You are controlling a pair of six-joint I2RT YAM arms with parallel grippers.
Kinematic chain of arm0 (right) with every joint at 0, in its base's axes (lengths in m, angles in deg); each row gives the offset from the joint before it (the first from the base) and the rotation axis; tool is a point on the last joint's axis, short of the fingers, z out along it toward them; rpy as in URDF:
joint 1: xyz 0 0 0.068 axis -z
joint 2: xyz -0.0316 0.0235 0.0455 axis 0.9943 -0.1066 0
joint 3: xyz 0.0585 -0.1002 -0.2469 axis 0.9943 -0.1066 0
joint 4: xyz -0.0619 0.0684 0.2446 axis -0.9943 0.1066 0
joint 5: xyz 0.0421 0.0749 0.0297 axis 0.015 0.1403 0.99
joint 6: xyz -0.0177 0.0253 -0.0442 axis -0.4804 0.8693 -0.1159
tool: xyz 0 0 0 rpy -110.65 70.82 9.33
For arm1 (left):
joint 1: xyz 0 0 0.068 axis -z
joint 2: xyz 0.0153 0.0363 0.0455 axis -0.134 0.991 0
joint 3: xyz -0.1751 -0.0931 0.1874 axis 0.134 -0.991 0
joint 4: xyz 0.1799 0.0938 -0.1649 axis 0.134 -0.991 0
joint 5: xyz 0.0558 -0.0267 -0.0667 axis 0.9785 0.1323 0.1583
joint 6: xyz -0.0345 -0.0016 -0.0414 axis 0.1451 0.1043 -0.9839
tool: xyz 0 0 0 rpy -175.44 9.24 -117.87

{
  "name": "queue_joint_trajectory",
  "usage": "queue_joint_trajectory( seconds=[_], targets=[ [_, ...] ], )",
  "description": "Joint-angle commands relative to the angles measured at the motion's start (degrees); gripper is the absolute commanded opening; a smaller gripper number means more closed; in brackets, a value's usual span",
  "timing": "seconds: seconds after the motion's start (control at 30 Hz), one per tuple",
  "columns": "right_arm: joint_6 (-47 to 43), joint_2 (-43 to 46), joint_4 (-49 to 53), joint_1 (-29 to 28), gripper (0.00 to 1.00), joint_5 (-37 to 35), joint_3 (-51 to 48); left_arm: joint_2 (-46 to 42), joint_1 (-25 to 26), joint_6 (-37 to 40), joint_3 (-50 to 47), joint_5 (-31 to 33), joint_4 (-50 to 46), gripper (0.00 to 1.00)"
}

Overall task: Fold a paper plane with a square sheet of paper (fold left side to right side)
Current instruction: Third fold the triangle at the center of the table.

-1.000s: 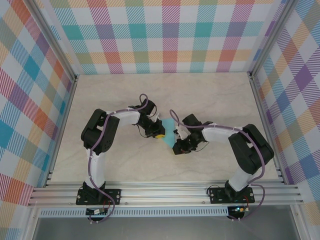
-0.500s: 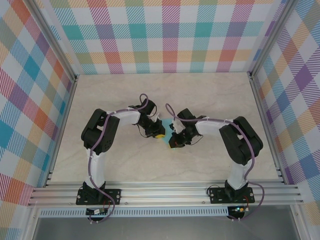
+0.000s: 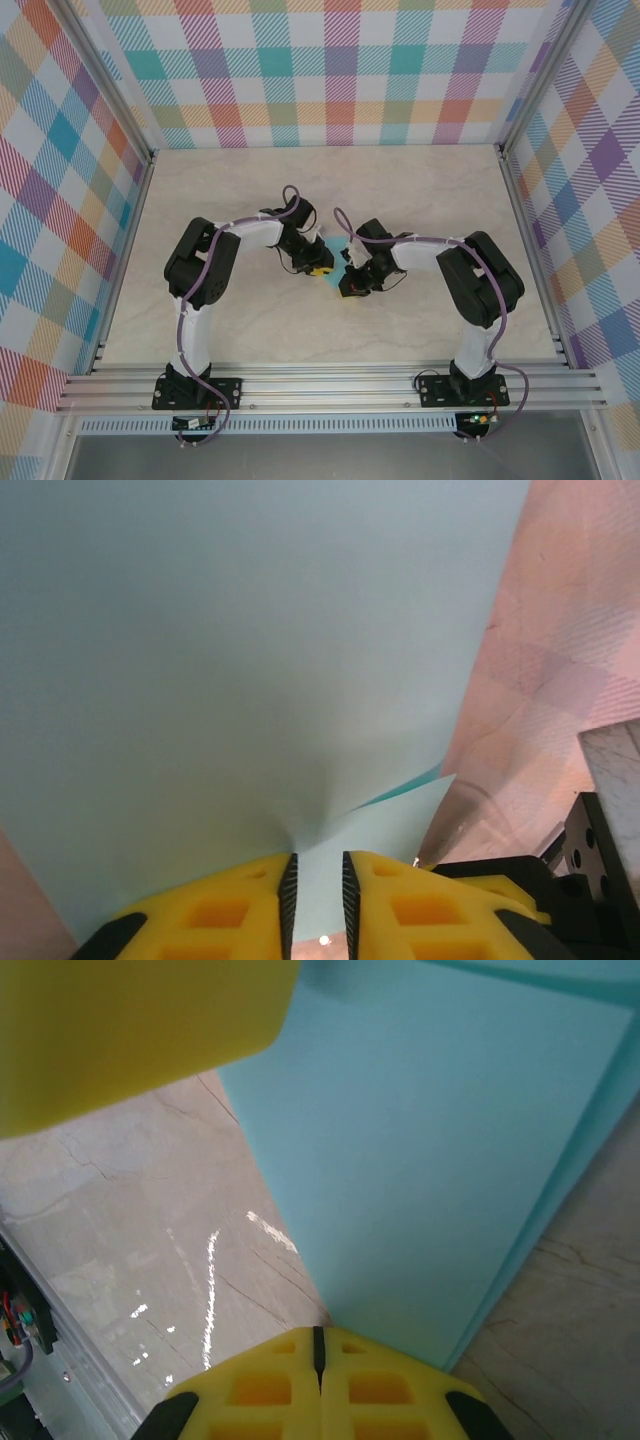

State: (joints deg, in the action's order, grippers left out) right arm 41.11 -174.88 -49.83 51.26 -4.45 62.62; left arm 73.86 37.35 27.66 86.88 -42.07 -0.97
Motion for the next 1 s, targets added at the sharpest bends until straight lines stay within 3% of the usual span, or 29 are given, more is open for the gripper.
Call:
queue_joint_trajectory(
  seconds=[0.0,0.43,0.77,0.97],
  targets=[
    [0.9,-3.16,4.02,1.01,0.0,-3.68,-2.64,-3.63,-0.03,1.19,1.66,3.73,-2.34,0.26],
    [0.92,-5.58,3.53,1.68,0.0,-1.69,-2.66,-7.94,2.61,-1.62,-6.32,0.12,1.63,0.13],
    [0.95,-5.59,3.74,1.68,0.0,-1.97,-2.66,-5.51,5.67,-3.48,-6.06,-1.42,4.68,0.13],
    [1.01,-5.58,3.7,1.68,0.0,-2.26,-2.64,-3.48,6.63,-3.09,-6.03,0.78,3.73,0.13]
  ],
)
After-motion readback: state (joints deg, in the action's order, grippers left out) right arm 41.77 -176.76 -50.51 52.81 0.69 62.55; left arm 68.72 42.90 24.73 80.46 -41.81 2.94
